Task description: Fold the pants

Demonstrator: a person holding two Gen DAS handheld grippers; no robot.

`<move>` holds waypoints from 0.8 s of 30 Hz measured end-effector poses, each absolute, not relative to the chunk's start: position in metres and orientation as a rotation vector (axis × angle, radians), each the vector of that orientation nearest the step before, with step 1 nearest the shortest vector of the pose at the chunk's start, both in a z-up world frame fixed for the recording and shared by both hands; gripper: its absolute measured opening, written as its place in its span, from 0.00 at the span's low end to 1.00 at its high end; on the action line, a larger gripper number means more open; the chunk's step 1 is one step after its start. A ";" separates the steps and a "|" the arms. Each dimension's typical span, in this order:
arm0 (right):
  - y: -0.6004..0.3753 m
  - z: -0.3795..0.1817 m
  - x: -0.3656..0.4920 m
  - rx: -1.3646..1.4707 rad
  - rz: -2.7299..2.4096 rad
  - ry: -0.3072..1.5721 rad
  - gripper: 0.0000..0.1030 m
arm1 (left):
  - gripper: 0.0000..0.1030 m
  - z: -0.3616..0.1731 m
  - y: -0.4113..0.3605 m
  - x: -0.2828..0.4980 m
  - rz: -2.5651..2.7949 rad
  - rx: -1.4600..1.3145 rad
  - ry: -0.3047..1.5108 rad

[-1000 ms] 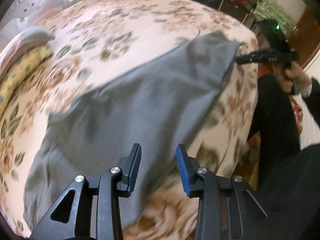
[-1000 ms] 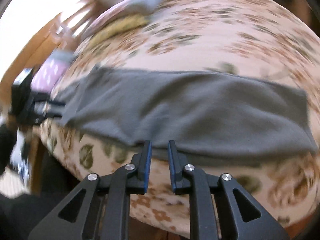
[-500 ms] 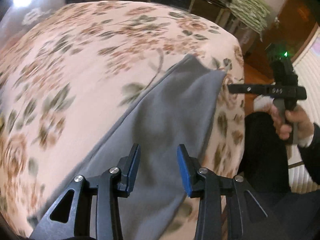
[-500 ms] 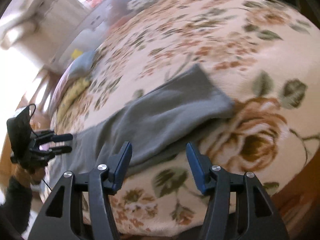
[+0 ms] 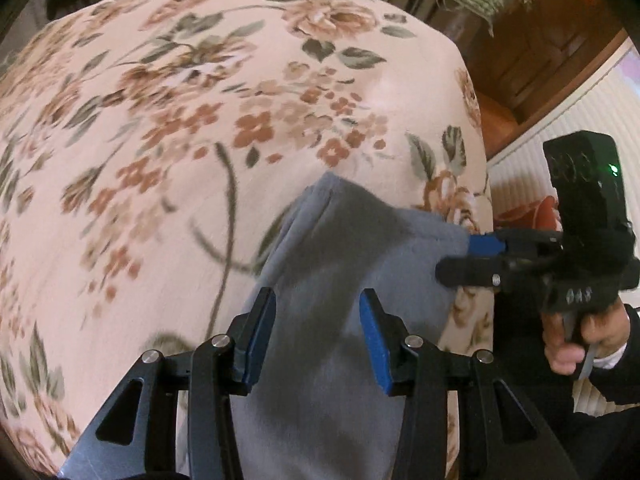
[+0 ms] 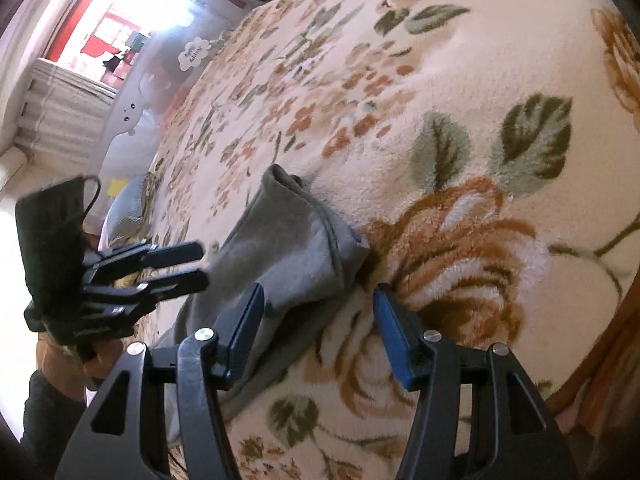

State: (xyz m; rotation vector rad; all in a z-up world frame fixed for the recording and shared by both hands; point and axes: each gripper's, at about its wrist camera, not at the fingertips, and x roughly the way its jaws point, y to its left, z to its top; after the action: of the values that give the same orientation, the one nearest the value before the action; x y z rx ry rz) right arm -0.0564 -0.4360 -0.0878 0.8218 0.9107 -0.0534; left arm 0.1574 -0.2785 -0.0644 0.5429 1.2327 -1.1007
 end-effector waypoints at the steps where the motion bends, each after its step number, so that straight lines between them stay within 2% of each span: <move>1: -0.437 -0.089 -0.056 0.829 -0.053 0.910 0.56 | 0.43 -0.067 -0.285 0.159 -1.105 0.556 1.237; 6: -0.442 -0.092 -0.059 0.867 -0.050 0.899 0.56 | 0.43 -0.078 -0.306 0.164 -1.109 0.596 1.258; 10: -0.445 -0.097 -0.058 0.887 -0.050 0.908 0.56 | 0.53 -0.087 -0.316 0.165 -1.119 0.604 1.288; 15: -0.447 -0.102 -0.054 0.896 -0.053 0.926 0.56 | 0.59 -0.102 -0.326 0.163 -1.077 0.665 1.294; 19: -0.448 -0.103 -0.056 0.895 -0.063 0.927 0.50 | 0.59 -0.101 -0.328 0.168 -1.062 0.638 1.278; 24: -0.453 -0.106 -0.059 0.940 -0.057 0.908 0.50 | 0.60 -0.104 -0.335 0.174 -1.082 0.676 1.302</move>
State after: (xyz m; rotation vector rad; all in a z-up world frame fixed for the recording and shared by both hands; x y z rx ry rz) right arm -0.0592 -0.4531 -0.1062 0.9405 0.9079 -0.0569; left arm 0.1736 -0.3348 -0.1038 0.6757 1.3020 -1.0822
